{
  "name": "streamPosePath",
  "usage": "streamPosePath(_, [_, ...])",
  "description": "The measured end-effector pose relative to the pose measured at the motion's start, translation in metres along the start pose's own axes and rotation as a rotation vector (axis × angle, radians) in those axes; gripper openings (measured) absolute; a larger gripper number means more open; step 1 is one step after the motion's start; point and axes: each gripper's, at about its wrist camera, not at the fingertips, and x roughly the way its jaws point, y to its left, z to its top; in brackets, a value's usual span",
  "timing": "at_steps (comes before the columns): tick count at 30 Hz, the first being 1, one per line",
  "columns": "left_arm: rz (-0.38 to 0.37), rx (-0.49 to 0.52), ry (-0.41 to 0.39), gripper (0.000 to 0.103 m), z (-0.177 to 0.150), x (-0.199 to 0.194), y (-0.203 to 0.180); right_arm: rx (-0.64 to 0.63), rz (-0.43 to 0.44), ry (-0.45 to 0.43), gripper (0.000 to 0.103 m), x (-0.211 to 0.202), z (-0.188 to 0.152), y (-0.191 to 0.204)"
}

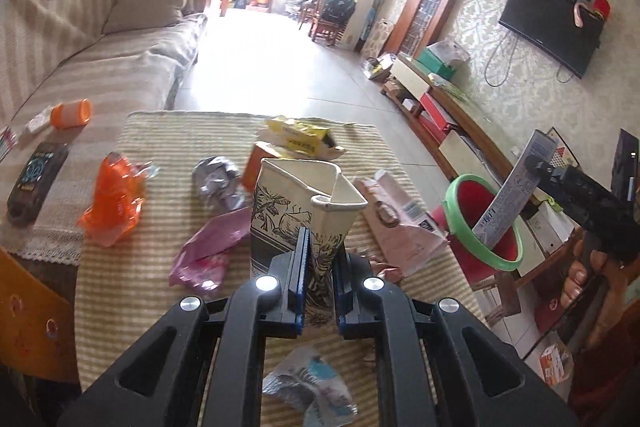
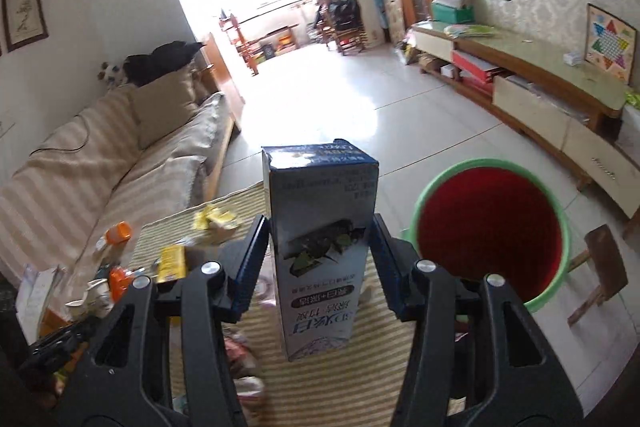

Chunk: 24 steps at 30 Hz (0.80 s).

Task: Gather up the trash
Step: 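Carry the paper cup and milk carton over the red bucket and release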

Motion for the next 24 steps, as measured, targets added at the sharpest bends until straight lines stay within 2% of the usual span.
streamPosePath(5, [-0.090, 0.058, 0.006, 0.008, 0.013, 0.019, -0.053, 0.002, -0.182, -0.043, 0.050, 0.020, 0.011, -0.061])
streamPosePath(10, [-0.160, 0.116, 0.017, 0.008, 0.025, 0.045, -0.102, 0.041, -0.259, -0.020, 0.051, 0.042, 0.010, -0.113])
streamPosePath(12, [-0.190, 0.136, 0.027, 0.008, 0.030, 0.059, -0.126, 0.054, -0.272, -0.005, 0.054, 0.047, 0.006, -0.124])
streamPosePath(13, [-0.211, 0.147, 0.035, 0.008, 0.031, 0.067, -0.138, 0.063, -0.285, -0.006, 0.064, 0.046, 0.005, -0.128])
streamPosePath(14, [-0.232, 0.158, 0.049, 0.008, 0.033, 0.076, -0.147, 0.075, -0.300, -0.019, 0.077, 0.042, 0.001, -0.131])
streamPosePath(15, [-0.260, 0.167, 0.063, 0.008, 0.034, 0.085, -0.158, 0.087, -0.312, -0.037, 0.080, 0.035, -0.002, -0.133])
streamPosePath(21, [-0.383, 0.258, 0.134, 0.008, 0.037, 0.143, -0.231, 0.218, -0.353, -0.089, 0.085, -0.012, -0.030, -0.154])
streamPosePath(24, [-0.427, 0.279, 0.188, 0.008, 0.034, 0.173, -0.263, 0.294, -0.354, -0.085, 0.085, -0.030, -0.051, -0.161])
